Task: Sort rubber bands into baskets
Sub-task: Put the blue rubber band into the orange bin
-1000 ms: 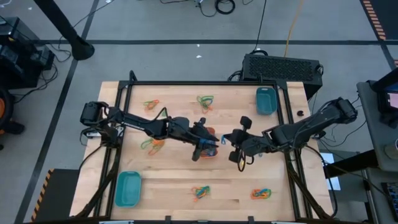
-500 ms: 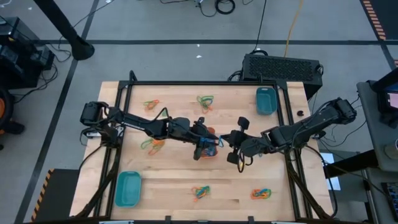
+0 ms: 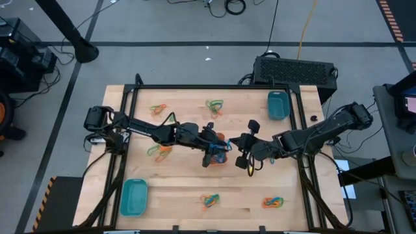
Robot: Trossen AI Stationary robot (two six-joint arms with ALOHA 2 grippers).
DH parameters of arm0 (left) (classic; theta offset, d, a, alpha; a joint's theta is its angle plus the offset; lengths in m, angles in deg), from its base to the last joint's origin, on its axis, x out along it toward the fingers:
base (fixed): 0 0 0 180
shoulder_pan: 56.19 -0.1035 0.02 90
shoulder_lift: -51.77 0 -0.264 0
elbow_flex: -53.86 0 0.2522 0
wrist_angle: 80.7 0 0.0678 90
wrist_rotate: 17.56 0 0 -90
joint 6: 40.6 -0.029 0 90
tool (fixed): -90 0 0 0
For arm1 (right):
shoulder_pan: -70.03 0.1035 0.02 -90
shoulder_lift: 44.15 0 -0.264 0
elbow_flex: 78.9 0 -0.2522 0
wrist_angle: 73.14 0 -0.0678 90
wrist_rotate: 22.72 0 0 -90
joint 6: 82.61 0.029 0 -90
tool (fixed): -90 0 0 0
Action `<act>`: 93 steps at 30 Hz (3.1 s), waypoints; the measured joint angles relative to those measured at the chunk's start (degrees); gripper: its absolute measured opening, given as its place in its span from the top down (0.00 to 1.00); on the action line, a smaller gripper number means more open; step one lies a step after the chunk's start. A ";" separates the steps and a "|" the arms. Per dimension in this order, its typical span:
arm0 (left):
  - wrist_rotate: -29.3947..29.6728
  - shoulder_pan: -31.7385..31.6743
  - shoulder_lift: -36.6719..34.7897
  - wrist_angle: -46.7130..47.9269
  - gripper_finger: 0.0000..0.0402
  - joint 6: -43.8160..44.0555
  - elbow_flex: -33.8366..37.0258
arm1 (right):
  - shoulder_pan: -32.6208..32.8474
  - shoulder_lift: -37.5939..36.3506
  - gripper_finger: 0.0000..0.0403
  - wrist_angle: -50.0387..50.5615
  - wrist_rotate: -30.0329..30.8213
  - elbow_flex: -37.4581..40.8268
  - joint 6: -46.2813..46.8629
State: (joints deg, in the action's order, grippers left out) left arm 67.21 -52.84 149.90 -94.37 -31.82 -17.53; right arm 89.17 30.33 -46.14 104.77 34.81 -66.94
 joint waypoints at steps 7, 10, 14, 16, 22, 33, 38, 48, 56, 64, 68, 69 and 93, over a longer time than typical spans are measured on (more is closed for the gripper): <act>1.20 0.00 0.00 1.19 0.92 -0.04 0.00 | 0.02 0.00 1.00 0.28 -0.33 0.00 -1.69; 1.25 0.00 0.00 1.28 0.98 -0.13 0.00 | 0.02 0.00 1.00 0.30 -0.33 0.00 -1.81; 1.25 0.00 0.00 1.42 0.99 -0.34 0.00 | 0.02 0.00 1.00 0.32 -0.33 0.00 -1.91; 1.24 -0.01 0.00 1.42 0.99 -0.55 0.00 | -0.02 0.00 1.00 0.30 -0.33 0.00 -2.92; 1.22 -0.91 0.00 3.14 1.00 -0.68 -0.03 | -0.02 0.00 0.93 0.32 -0.26 0.00 -6.47; 3.21 -2.21 0.00 21.69 1.00 -1.63 -0.07 | -0.02 0.00 0.65 9.92 -0.33 0.00 -1.66; 6.16 -2.23 0.00 27.64 1.00 -1.60 -0.07 | -0.02 0.00 0.59 11.38 -0.33 0.02 -0.85; 9.60 -2.21 0.00 29.01 0.87 -3.32 -0.07 | -0.02 0.00 0.59 10.60 -0.32 0.02 -0.89; 10.45 -2.21 0.00 29.80 0.72 -3.72 -0.07 | -0.03 0.00 0.59 10.59 -0.31 0.02 -0.89; 10.42 -3.89 0.00 40.85 0.70 -5.27 -6.08 | -0.02 0.00 0.59 10.59 -0.31 0.02 -1.25; 13.47 -7.06 0.00 46.62 0.70 -10.43 -11.05 | -0.08 0.00 0.59 10.59 -0.16 0.02 -1.99; 13.84 -8.80 0.01 47.75 0.70 -11.63 -11.84 | -0.22 0.00 0.59 10.59 -0.11 0.02 -1.98; -5.09 -35.87 -0.10 50.34 0.70 -16.91 -14.71 | -29.09 1.97 0.59 -1.60 -21.14 2.99 -26.06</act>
State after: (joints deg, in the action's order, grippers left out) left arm 62.11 -88.70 149.80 -44.03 -48.73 -32.24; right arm 60.08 32.30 -47.74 83.64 37.80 -93.00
